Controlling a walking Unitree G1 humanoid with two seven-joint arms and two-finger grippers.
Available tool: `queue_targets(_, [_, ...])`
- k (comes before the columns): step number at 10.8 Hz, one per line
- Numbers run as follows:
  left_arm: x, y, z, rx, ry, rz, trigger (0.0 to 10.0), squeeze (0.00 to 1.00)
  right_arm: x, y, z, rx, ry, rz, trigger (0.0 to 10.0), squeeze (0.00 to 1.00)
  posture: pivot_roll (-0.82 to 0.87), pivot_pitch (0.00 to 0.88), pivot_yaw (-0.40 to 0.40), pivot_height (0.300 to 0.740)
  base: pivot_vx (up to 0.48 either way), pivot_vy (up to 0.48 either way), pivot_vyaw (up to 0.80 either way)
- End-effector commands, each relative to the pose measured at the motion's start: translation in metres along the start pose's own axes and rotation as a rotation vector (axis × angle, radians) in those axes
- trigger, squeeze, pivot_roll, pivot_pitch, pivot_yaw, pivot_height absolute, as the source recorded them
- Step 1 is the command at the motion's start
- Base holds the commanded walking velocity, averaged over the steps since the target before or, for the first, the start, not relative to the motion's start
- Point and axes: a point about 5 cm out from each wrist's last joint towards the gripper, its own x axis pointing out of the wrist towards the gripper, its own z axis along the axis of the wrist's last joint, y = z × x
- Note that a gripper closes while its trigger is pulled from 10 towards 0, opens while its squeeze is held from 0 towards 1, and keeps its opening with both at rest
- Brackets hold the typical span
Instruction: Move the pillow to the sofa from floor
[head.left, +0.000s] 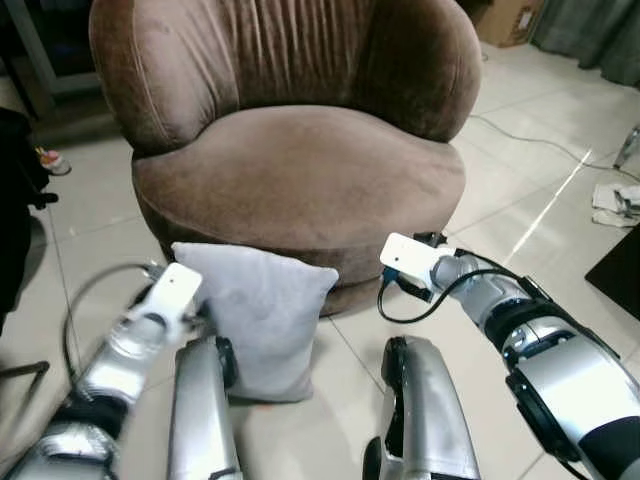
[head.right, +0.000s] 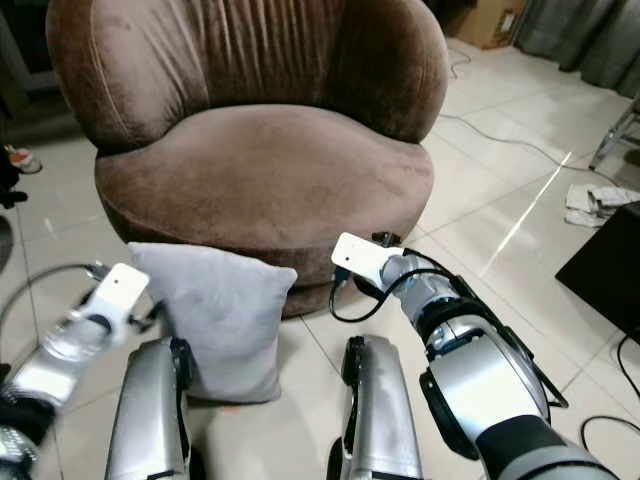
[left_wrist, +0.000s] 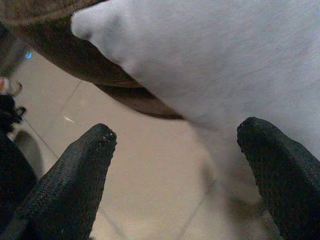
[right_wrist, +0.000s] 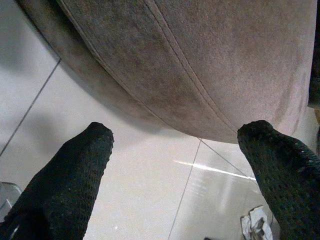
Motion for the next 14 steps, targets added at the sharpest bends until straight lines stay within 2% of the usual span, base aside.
queue_targets(1, [0.003,-0.002,0.009,0.057,-0.02,-0.04,10.0,0.0,0.0,0.003,-0.006,0.005,0.006,0.005,10.0,0.0,-0.04,0.0,-0.061,0.411,0.0,0.0,0.0])
queue_targets(2, [0.007,0.007,0.016,0.18,-0.004,-0.038,10.0,0.0,-0.001,0.005,-0.009,0.007,0.009,0.009,10.0,0.0,-0.05,0.0,-0.056,0.411,0.0,0.0,0.0])
queue_targets(4, [0.008,0.016,0.023,0.205,-0.013,-0.015,10.0,0.0,-0.001,0.005,-0.012,0.001,0.014,0.012,10.0,0.0,-0.06,0.0,-0.051,0.411,0.0,0.0,0.0])
queue_targets(5, [0.009,0.026,0.032,0.24,-0.03,0.012,10.0,0.0,-0.002,0.005,-0.016,-0.001,0.02,0.013,10.0,0.0,-0.08,0.0,-0.047,0.411,0.0,0.0,0.0])
queue_targets(6, [0.009,0.032,0.037,0.223,-0.043,0.039,10.0,0.0,-0.003,0.007,-0.02,-0.001,0.026,0.014,10.0,0.0,-0.08,0.0,-0.046,0.411,0.0,0.0,0.0])
queue_targets(7, [0.01,0.032,0.042,0.187,-0.063,0.039,10.0,0.0,-0.003,0.008,-0.022,0.001,0.029,0.018,10.0,0.0,-0.08,0.0,-0.048,0.411,0.0,0.0,0.0])
queue_targets(11, [0.019,0.01,0.057,0.282,-0.056,-0.064,10.0,0.0,-0.001,0.014,-0.017,0.017,0.001,0.031,10.0,0.0,-0.09,0.0,-0.04,0.411,0.0,0.0,0.0])
queue_targets(13, [0.02,0.009,0.058,0.294,-0.047,-0.061,10.0,0.0,0.002,0.021,-0.008,0.059,-0.032,0.051,10.0,0.0,-0.09,0.0,-0.037,0.411,0.0,0.0,0.0])
queue_targets(14, [0.02,0.009,0.058,0.298,-0.046,-0.06,10.0,0.0,0.002,0.022,-0.011,0.119,-0.024,0.049,10.0,0.0,-0.1,0.0,-0.036,0.411,0.0,0.0,0.0])
